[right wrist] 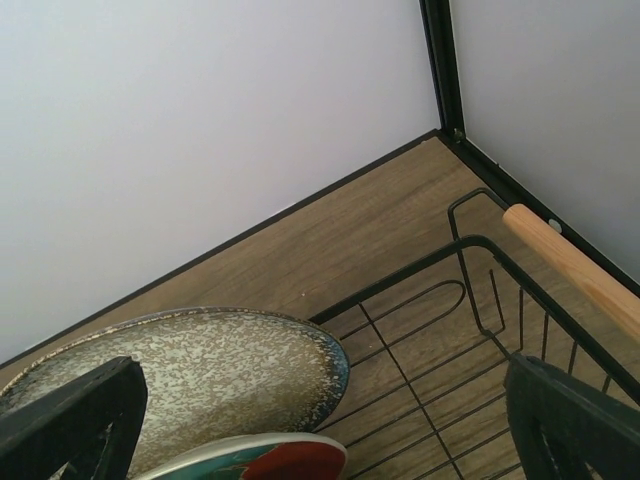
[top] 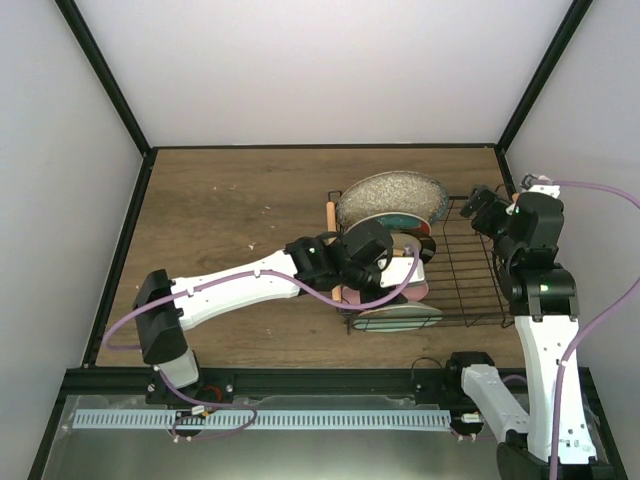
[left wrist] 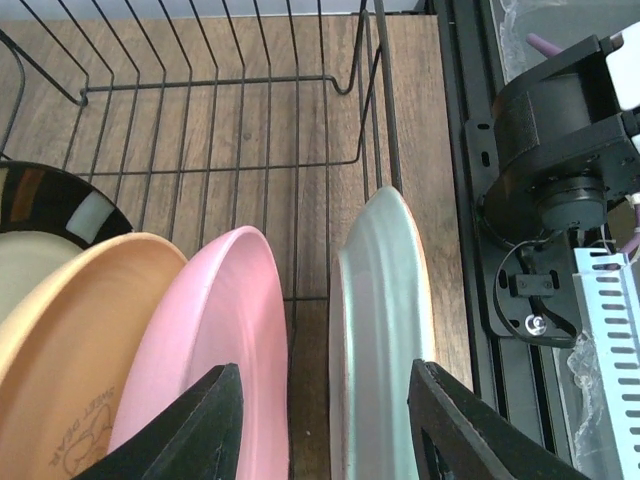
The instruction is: Unload the plates from the dish rack
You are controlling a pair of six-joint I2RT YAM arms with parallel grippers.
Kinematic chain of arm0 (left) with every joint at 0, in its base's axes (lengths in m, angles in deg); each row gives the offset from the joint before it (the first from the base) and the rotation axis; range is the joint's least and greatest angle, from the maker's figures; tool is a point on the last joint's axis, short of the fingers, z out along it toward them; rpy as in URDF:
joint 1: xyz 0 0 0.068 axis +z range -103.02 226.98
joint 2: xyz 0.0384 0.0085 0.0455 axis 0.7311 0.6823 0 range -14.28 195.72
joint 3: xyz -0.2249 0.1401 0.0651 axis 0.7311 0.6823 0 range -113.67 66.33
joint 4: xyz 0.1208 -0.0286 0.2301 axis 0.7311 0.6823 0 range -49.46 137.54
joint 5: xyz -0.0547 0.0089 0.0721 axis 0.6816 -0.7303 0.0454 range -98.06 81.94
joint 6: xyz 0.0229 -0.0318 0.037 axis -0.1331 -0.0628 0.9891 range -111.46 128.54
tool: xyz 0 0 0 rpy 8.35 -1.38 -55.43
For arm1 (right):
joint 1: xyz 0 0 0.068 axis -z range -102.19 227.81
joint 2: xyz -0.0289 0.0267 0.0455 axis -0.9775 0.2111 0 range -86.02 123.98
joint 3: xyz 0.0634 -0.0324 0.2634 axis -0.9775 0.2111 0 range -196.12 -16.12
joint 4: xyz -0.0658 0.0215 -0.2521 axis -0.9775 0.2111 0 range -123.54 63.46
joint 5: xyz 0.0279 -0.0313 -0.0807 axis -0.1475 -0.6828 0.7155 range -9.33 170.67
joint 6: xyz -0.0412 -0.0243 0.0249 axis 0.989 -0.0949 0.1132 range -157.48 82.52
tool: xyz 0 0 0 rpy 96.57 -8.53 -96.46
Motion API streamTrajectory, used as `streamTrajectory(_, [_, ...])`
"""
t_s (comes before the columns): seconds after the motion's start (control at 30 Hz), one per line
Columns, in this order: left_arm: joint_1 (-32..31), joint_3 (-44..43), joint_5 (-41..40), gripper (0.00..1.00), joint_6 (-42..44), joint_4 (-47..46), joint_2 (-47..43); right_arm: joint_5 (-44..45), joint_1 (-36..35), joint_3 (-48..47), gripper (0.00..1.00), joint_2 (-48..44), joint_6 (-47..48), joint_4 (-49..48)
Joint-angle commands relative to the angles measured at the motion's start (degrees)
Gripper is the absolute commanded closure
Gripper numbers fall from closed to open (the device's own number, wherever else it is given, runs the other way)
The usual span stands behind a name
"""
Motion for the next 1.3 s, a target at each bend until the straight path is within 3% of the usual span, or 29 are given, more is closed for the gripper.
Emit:
streamTrajectory(0.0, [-0.81,-1.19,0.00,0.54,-1.30,0.72,1.27,1.63,-0.48,0.17,0.00,-1.63,-1.07,1.98])
streamTrajectory(0.7, [-2.98,-3.75,-0.29,0.60,-1.46,2.98,4.84,2.08,-0.50,3.06,0.00,-4.55,-1.12,3.14])
streamTrajectory(0.97, [-2.97,-5.98,-3.79,0.71,-1.77,3.25,7.88,2.94,-0.48,3.10,0.00,-5.18,-1.44,3.37])
streamTrajectory(1.27, [-3.24,-6.49,-6.55,0.92,-2.38,3.53,8.09,4.84,-0.50,3.18,0.00,-6.21,-2.11,3.88])
